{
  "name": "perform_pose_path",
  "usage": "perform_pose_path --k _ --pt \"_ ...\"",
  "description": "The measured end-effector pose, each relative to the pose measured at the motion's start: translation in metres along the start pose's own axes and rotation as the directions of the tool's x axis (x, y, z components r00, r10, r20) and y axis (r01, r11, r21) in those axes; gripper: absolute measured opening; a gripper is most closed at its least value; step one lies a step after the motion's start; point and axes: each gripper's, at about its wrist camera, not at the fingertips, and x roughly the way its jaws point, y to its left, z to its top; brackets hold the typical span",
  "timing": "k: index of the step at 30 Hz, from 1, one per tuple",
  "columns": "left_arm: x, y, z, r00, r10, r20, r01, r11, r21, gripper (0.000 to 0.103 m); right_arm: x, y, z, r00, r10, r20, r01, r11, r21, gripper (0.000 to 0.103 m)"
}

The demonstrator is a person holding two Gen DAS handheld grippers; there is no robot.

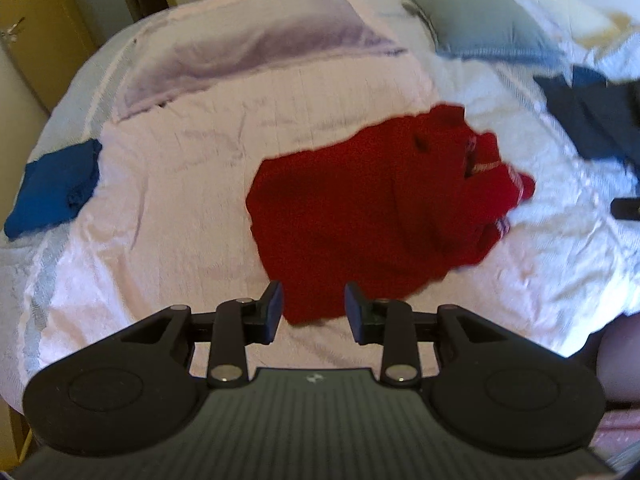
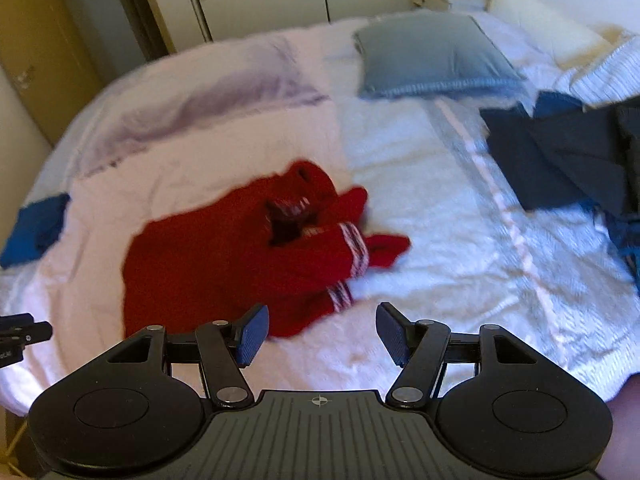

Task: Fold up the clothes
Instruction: 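Grasp the red sweater's edge with the left gripper, then grasp the sweater with the right gripper while the left gripper holds it up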

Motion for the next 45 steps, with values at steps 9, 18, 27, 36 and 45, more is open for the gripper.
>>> perform_pose_path --k 9,18,27,36,45 --pt "0.061 -0.040 -0.023 0.999 -0.003 -0.035 0.006 0.996 0.089 0.030 0.059 -0.025 0.009 0.997 -0.058 -0.057 0.046 0.980 -0.191 0.063" --pt "0.130 -0.101 -0.047 0.997 0.081 0.009 -0.081 0.971 0.224 0.036 0.142 -0.049 0.027 1.000 0.000 0.013 0.007 0.854 -0.520 0.063" --pt "0.178 -0.126 -0.076 0.969 0.232 0.083 -0.245 0.877 0.412 0.039 0.201 -0.058 0.047 0.990 0.116 0.075 -0.036 0.740 -0.672 0.063" --pt "0.210 -0.149 -0.108 0.893 0.341 0.294 -0.443 0.546 0.711 0.043 0.224 -0.043 0.042 0.973 0.177 0.149 0.031 0.535 -0.844 0.063" --pt "0.220 -0.144 -0.121 0.856 0.335 0.393 -0.514 0.472 0.716 0.042 0.245 -0.022 0.001 0.914 0.315 0.255 0.257 0.037 -0.966 0.063"
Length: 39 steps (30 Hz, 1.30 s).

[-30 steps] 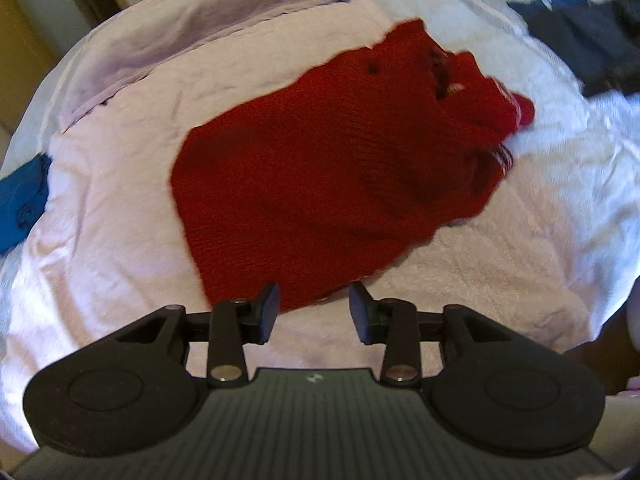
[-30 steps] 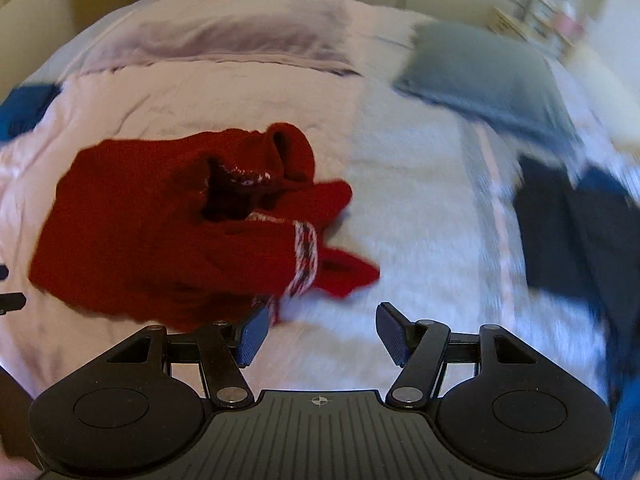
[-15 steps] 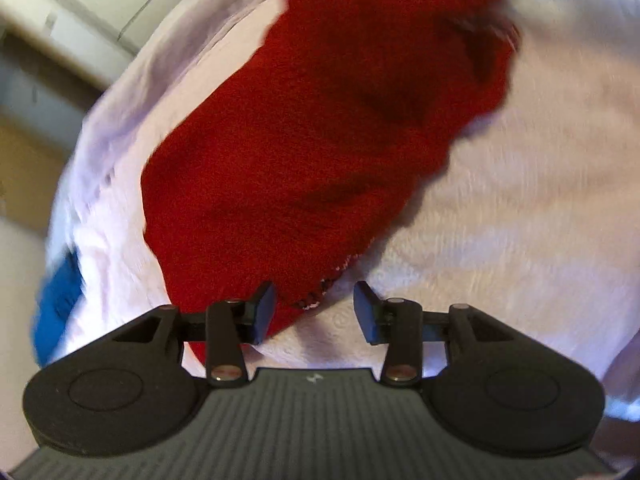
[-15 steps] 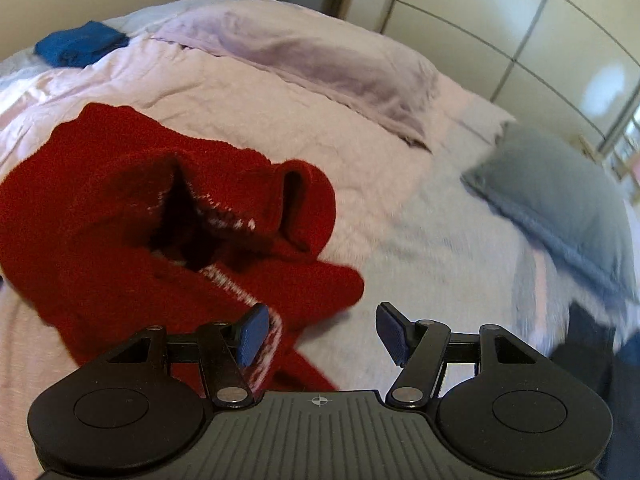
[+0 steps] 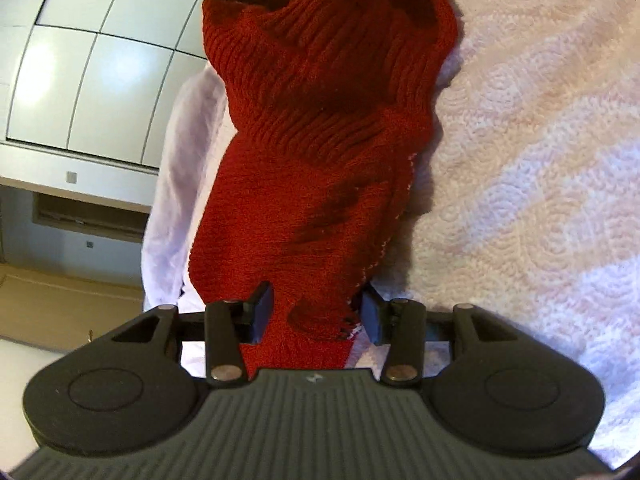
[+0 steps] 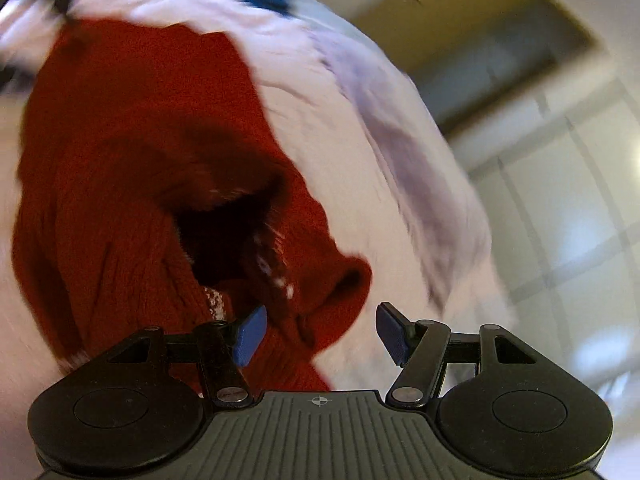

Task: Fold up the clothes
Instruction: 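Grasp the sweater with the right gripper while the left gripper holds it up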

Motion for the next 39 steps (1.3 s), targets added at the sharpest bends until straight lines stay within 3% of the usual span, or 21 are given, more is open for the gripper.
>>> perform_pose_path --k 4,6,7,8,9,11,13,16,19,23,26,31,36,39 --pt "0.004 -0.011 -0.001 1.000 -0.006 0.019 0.006 1.000 0.025 0.036 0.016 0.017 -0.002 0.999 0.013 0.048 -0.006 0.989 -0.147 0.063" --pt "0.006 -0.009 -0.004 0.999 -0.036 0.021 0.035 0.999 0.008 0.019 0.025 0.024 -0.006 0.998 0.022 0.060 -0.009 0.979 -0.205 0.062" --pt "0.008 -0.007 -0.006 0.998 -0.054 0.022 0.054 0.998 -0.007 0.019 0.029 0.027 -0.007 0.997 0.033 0.062 -0.018 0.974 -0.225 0.054" --pt "0.008 -0.003 -0.009 0.998 -0.062 0.030 0.063 0.997 -0.033 0.016 0.031 0.027 -0.007 0.997 0.062 0.051 -0.049 0.974 -0.222 0.018" --pt "0.009 0.004 -0.013 0.998 -0.062 0.031 0.064 0.995 -0.073 0.014 0.033 0.025 -0.006 0.995 0.097 0.029 -0.090 0.976 -0.198 0.013" --pt "0.008 0.022 -0.021 0.998 -0.050 0.026 0.053 0.986 -0.160 0.014 0.028 0.015 -0.004 0.991 0.132 0.007 -0.131 0.987 -0.099 0.012" --pt "0.006 0.043 -0.026 1.000 -0.023 0.011 0.025 0.968 -0.250 0.013 0.022 0.003 -0.001 0.991 0.134 -0.018 -0.134 0.991 0.019 0.011" --pt "0.008 0.090 -0.043 0.999 0.045 -0.024 -0.051 0.914 -0.402 0.013 0.006 -0.028 0.000 0.995 0.074 -0.066 -0.054 0.964 0.260 0.010" --pt "0.009 0.148 -0.066 0.997 0.080 -0.010 -0.073 0.840 -0.538 0.013 -0.022 -0.065 0.004 0.994 -0.021 -0.111 0.071 0.879 0.472 0.010" --pt "-0.009 0.234 -0.082 0.984 0.161 0.075 -0.072 0.747 -0.661 0.012 -0.074 -0.095 0.029 0.978 -0.169 -0.122 0.209 0.783 0.585 0.009" --pt "-0.025 0.301 -0.090 0.959 0.237 0.157 -0.062 0.712 -0.699 0.012 -0.119 -0.111 0.065 0.942 -0.315 -0.111 0.316 0.731 0.605 0.009" --pt "-0.084 0.380 -0.101 0.891 0.352 0.286 -0.037 0.684 -0.728 0.012 -0.193 -0.151 0.124 0.838 -0.538 -0.094 0.464 0.611 0.642 0.009" --pt "-0.138 0.429 -0.109 0.807 0.452 0.380 -0.035 0.679 -0.733 0.012 -0.259 -0.167 0.168 0.733 -0.675 -0.085 0.568 0.539 0.622 0.009" --pt "-0.166 0.448 -0.111 0.762 0.485 0.429 -0.026 0.685 -0.728 0.012 -0.294 -0.162 0.188 0.686 -0.723 -0.084 0.608 0.506 0.611 0.010"
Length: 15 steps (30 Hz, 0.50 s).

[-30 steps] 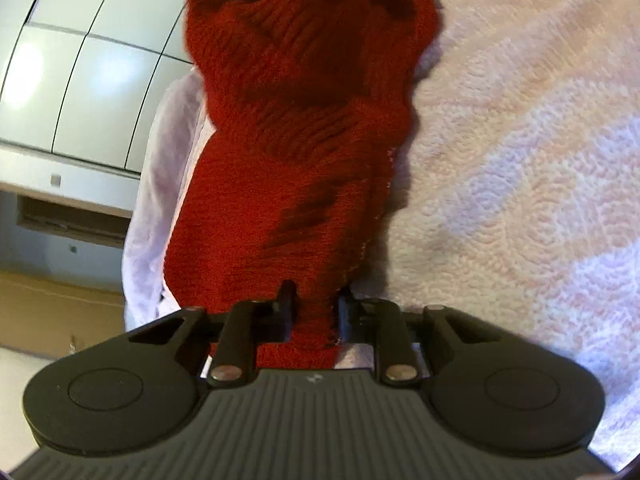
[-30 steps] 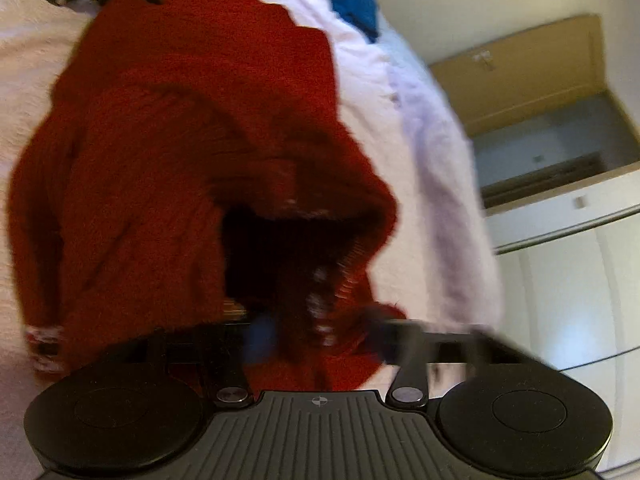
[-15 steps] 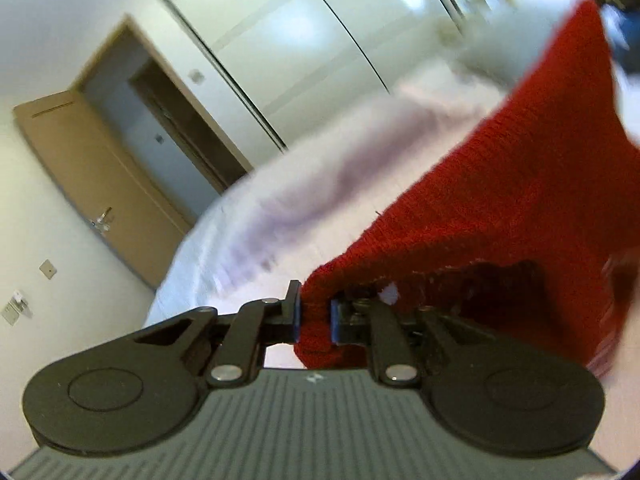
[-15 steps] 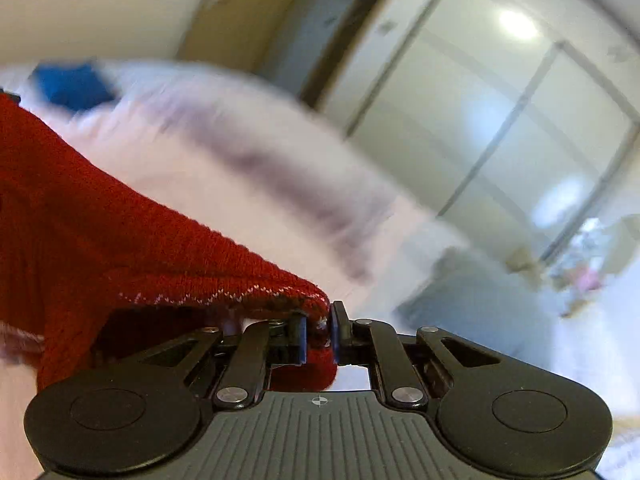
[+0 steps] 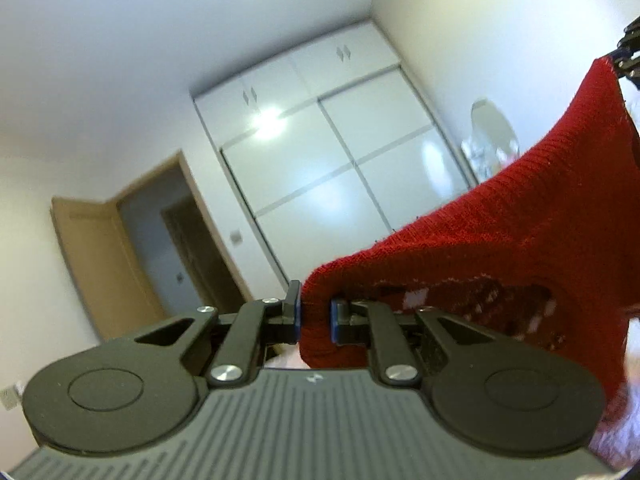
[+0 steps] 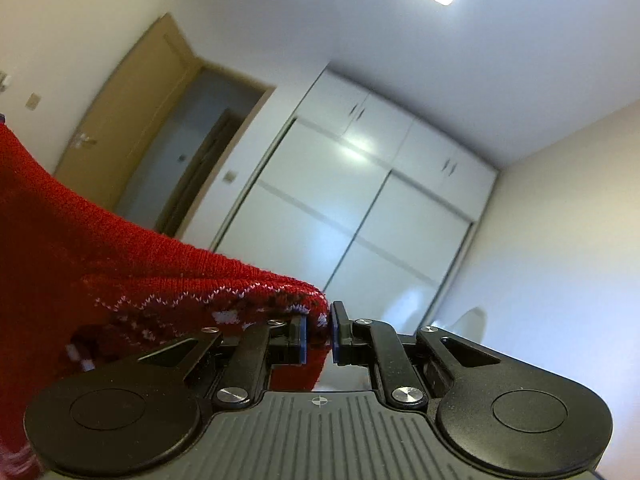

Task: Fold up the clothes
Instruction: 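Grasp the sweater with the right gripper while the left gripper holds it up, then shake out and lower the red sweater onto the bed with both grippers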

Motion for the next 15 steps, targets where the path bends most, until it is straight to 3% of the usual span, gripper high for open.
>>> perform_pose_path --k 4,9,11,15 --pt "-0.033 0.021 0.031 0.997 -0.011 0.077 0.011 1.000 0.001 0.012 -0.041 -0.009 0.029 0.997 -0.055 0.061 0.055 0.998 0.001 0.010" --pt "-0.062 0.051 0.060 0.993 -0.052 0.107 0.054 0.998 -0.013 0.012 -0.092 -0.017 0.057 0.993 -0.067 0.097 0.069 0.997 -0.019 0.010" --pt "-0.059 0.058 0.071 0.993 -0.066 0.100 0.068 0.998 -0.014 0.012 -0.097 -0.020 0.063 0.994 -0.055 0.099 0.059 0.998 -0.037 0.010" --pt "-0.015 0.063 0.078 0.994 -0.096 0.043 0.098 0.993 -0.061 0.012 -0.076 -0.022 0.061 0.996 -0.031 0.083 0.037 0.996 -0.076 0.010"
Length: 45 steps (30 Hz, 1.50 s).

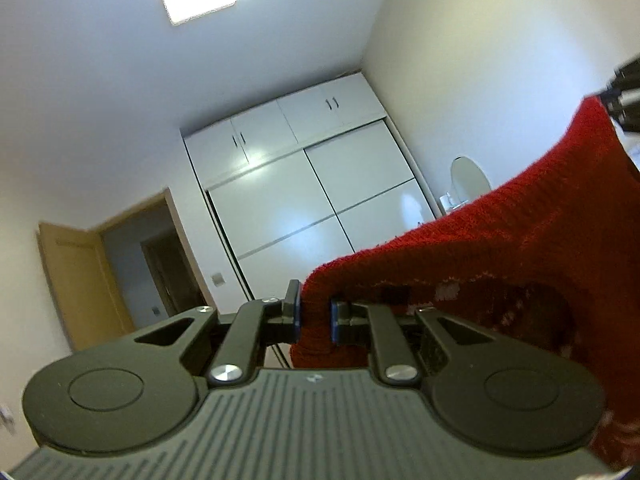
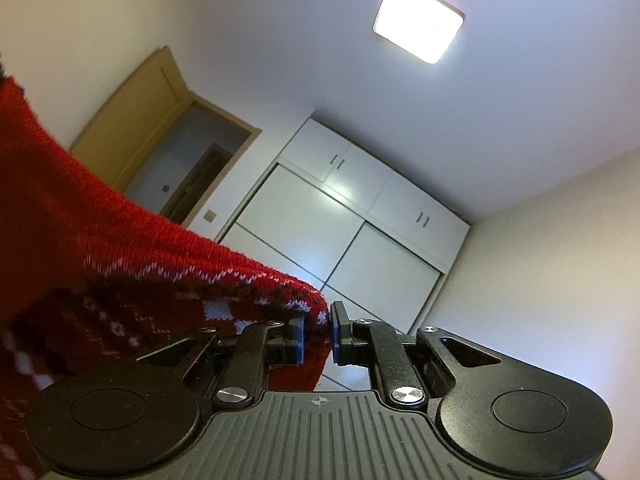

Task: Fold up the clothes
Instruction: 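Shake out and lower the red sweater onto the bed with both grippers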

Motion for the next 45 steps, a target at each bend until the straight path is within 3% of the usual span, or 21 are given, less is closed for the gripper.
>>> perform_pose_path --k 4,7,10,12,14,16,19,21,23,27,29,32,34,36,37,38,39,42,43,44,45 --pt "0.075 -0.008 -0.022 0.989 -0.037 -0.140 0.033 0.999 -0.029 0.013 0.062 0.010 -0.037 0.993 0.060 -0.101 -0.060 0.998 0.003 0.010" --pt "0.163 -0.035 -0.081 0.934 -0.103 -0.342 0.092 0.995 -0.047 0.021 0.146 0.032 -0.096 0.930 0.204 -0.304 -0.187 0.979 0.086 0.011" --pt "0.251 -0.075 -0.180 0.783 -0.161 -0.600 0.136 0.987 -0.087 0.040 0.233 0.076 -0.182 0.764 0.327 -0.556 -0.257 0.945 0.203 0.063" --pt "0.275 -0.101 -0.237 0.681 -0.128 -0.721 0.119 0.991 -0.064 0.033 0.271 0.114 -0.250 0.642 0.340 -0.687 -0.266 0.939 0.217 0.065" --pt "0.296 -0.127 -0.293 0.566 -0.085 -0.820 0.102 0.994 -0.033 0.025 0.278 0.136 -0.297 0.552 0.353 -0.755 -0.259 0.934 0.248 0.066" --pt "0.280 -0.138 -0.323 0.496 -0.154 -0.855 0.067 0.988 -0.138 0.025 0.261 0.148 -0.339 0.473 0.439 -0.764 -0.233 0.898 0.372 0.066" --pt "0.239 -0.151 -0.353 0.399 -0.318 -0.860 -0.017 0.935 -0.354 0.025 0.235 0.154 -0.385 0.338 0.639 -0.691 -0.116 0.757 0.643 0.066" --pt "0.218 -0.153 -0.367 0.370 -0.405 -0.836 -0.074 0.884 -0.462 0.025 0.227 0.157 -0.408 0.279 0.742 -0.609 0.006 0.633 0.774 0.066" --pt "0.210 -0.162 -0.375 0.372 -0.500 -0.782 -0.137 0.804 -0.579 0.026 0.229 0.157 -0.417 0.268 0.815 -0.513 0.118 0.501 0.858 0.066" --pt "0.224 -0.191 -0.398 0.418 -0.609 -0.674 -0.218 0.653 -0.725 0.034 0.243 0.164 -0.421 0.314 0.870 -0.381 0.219 0.324 0.920 0.066" --pt "0.242 -0.202 -0.411 0.419 -0.614 -0.669 -0.217 0.647 -0.731 0.035 0.254 0.168 -0.426 0.329 0.874 -0.359 0.214 0.302 0.929 0.066" --pt "0.262 -0.215 -0.430 0.386 -0.618 -0.685 -0.196 0.671 -0.715 0.036 0.276 0.185 -0.439 0.309 0.892 -0.329 0.188 0.282 0.941 0.066" --pt "0.269 -0.219 -0.438 0.342 -0.634 -0.693 -0.169 0.684 -0.709 0.037 0.290 0.204 -0.451 0.258 0.915 -0.310 0.182 0.270 0.946 0.066" --pt "0.272 -0.225 -0.448 0.302 -0.647 -0.700 -0.147 0.694 -0.705 0.021 0.298 0.225 -0.458 0.162 0.932 -0.324 0.175 0.296 0.939 0.061" --pt "0.276 -0.224 -0.448 0.293 -0.663 -0.689 -0.135 0.685 -0.716 0.010 0.303 0.234 -0.456 0.115 0.937 -0.330 0.139 0.314 0.939 0.042" --pt "0.281 -0.221 -0.447 0.286 -0.680 -0.675 -0.123 0.673 -0.730 0.007 0.309 0.242 -0.453 0.068 0.939 -0.338 0.103 0.330 0.938 0.006" --pt "0.285 -0.219 -0.446 0.278 -0.697 -0.661 -0.111 0.660 -0.743 0.005 0.315 0.249 -0.450 0.027 0.939 -0.343 0.068 0.341 0.938 0.006" --pt "0.324 -0.199 -0.429 0.340 -0.712 -0.614 -0.018 0.649 -0.761 0.004 0.356 0.247 -0.426 -0.010 0.958 -0.286 -0.055 0.285 0.957 0.006" --pt "0.345 -0.189 -0.421 0.382 -0.699 -0.604 0.011 0.657 -0.753 0.004 0.373 0.244 -0.417 -0.002 0.967 -0.257 -0.094 0.255 0.962 0.006" --pt "0.366 -0.177 -0.413 0.437 -0.673 -0.596 0.020 0.670 -0.742 0.000 0.392 0.236 -0.407 0.049 0.973 -0.225 -0.114 0.229 0.967 0.006" --pt "0.386 -0.165 -0.404 0.492 -0.644 -0.586 0.025 0.683 -0.730 0.000 0.415 0.225 -0.398 0.133 0.970 -0.205 -0.109 0.219 0.970 0.006"
